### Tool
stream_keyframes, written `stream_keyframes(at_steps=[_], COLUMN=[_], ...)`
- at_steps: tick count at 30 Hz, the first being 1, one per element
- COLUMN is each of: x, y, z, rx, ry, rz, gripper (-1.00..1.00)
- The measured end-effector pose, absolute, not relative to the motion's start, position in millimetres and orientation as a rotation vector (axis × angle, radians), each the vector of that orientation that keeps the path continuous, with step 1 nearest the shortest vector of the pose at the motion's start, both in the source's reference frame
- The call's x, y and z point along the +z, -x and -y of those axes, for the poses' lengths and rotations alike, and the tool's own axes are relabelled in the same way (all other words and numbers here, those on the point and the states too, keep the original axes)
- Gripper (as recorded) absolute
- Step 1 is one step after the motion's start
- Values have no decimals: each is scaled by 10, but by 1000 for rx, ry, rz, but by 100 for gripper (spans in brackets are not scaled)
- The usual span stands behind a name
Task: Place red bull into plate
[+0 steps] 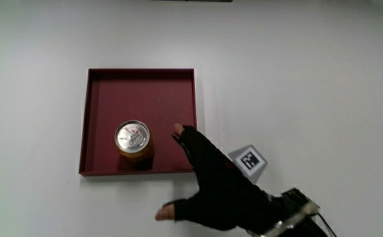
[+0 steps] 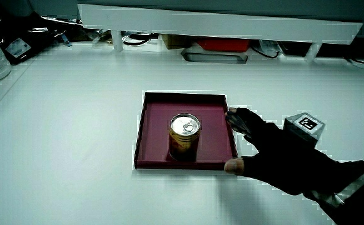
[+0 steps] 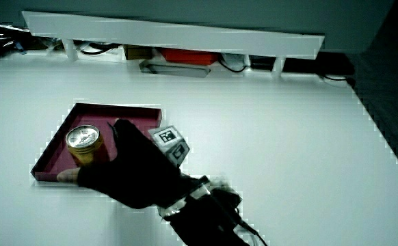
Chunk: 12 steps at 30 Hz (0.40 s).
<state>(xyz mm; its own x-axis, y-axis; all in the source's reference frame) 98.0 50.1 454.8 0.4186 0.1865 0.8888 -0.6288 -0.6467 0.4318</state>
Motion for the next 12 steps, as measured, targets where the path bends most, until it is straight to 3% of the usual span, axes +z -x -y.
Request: stream_keyframes(at_steps=[1, 3, 4, 7, 12], x=[4476, 4380, 4406, 4301, 4329], y=[-964, -998, -1059, -1061, -1093], z=[-519, -587, -612, -686, -795], rx=[1525, 1514, 1264, 1525, 1508], ry=[-1850, -1837, -1953, -1833, -1829], rz=[523, 473, 432, 458, 494], gripper=[-100, -100, -100, -100, -100])
